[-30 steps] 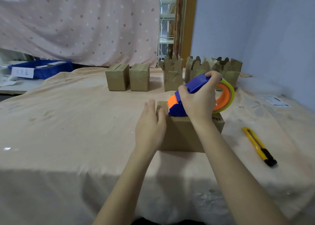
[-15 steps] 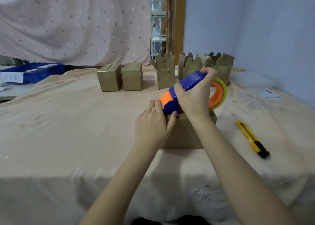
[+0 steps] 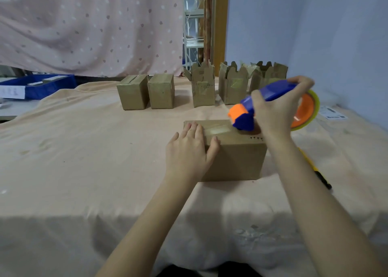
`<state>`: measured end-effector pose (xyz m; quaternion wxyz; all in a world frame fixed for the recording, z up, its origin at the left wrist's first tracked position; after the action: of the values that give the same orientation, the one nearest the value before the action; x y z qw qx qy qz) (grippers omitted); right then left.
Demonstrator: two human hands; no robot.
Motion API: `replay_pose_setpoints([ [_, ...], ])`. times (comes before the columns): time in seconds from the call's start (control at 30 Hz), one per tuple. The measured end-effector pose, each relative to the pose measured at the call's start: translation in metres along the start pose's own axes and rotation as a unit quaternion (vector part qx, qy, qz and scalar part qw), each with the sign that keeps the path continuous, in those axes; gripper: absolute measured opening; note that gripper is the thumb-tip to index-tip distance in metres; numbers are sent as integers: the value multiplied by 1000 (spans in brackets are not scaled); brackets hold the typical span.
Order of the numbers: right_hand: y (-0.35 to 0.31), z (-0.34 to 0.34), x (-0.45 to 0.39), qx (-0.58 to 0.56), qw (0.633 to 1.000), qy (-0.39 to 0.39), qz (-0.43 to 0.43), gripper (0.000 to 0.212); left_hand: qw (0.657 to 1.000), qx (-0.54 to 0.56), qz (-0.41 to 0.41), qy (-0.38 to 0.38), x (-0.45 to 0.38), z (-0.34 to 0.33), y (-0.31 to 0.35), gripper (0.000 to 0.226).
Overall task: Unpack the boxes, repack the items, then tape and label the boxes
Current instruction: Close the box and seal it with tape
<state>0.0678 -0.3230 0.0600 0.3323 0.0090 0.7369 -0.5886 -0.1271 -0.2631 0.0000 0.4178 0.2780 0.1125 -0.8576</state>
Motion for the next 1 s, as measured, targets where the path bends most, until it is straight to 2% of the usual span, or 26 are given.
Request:
replay_pose_setpoints([
  [0.1, 2, 16, -11, 39, 999, -11, 24, 59, 1000, 4, -11, 1, -1, 0, 3, 58],
  [0.27, -2, 4, -7, 119, 989, -50, 71, 63, 1000, -8, -13, 5, -2, 0, 3, 56],
  [0.43, -19, -19, 1, 219, 958, -112, 146, 60, 998, -31, -32, -40, -8, -3, 6, 58],
  [0.57, -33, -31, 5, 272, 937, -134, 171, 56, 996, -14, -71, -47, -22, 4, 17, 70],
  [0.63, -33, -33, 6, 283, 933, -138, 173, 57, 990, 25, -106, -85, -26, -2, 23, 63],
  [0.73, -31, -32, 5, 288, 934, -140, 161, 59, 977, 83, -106, -166, -28, -15, 17, 49],
  [0.83, -30, -31, 5, 285, 936, -141, 153, 60, 977, 50, -110, -178, -21, -15, 8, 50],
  [1.0, -24, -22, 5, 262, 946, -133, 133, 60, 982, -78, -26, -168, -13, -4, -4, 70],
])
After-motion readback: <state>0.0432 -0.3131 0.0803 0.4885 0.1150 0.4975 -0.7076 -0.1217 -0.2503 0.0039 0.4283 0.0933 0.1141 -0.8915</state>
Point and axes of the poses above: each hand's wrist, its own x-axis away from the middle knuckle, its own z-axis out of the back of the hand, y = z × x, the point moved 9 cm from there along -x, towards the middle knuckle, and after that the axes turned 8 degrees about -z, right-handed, at the moved point
